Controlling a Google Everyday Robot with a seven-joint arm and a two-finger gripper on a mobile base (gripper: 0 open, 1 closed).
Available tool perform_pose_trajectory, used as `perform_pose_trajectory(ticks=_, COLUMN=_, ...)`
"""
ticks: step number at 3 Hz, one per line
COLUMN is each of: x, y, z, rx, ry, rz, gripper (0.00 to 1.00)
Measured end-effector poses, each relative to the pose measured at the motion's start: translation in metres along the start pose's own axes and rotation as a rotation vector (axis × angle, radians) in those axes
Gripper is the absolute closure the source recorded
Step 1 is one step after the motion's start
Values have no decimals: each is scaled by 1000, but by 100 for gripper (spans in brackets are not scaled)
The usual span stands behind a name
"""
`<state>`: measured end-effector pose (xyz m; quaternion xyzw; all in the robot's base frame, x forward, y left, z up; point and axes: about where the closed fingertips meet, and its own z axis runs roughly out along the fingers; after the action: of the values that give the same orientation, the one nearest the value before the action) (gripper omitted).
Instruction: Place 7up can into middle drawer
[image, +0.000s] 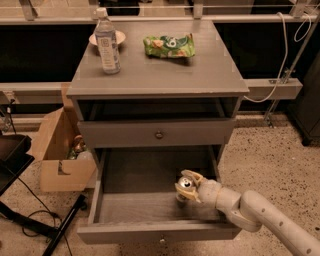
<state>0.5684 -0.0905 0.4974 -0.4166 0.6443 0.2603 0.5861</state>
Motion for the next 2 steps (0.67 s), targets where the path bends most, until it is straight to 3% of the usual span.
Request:
perform_pose_trajectory(ticks=1, x=17, y=5, z=6, rx=3, ry=5, rz=14, gripper=97)
perform_pose_trajectory(ticks=2, x=16, y=6, z=8, rx=0, ry=3, rz=13, gripper=74)
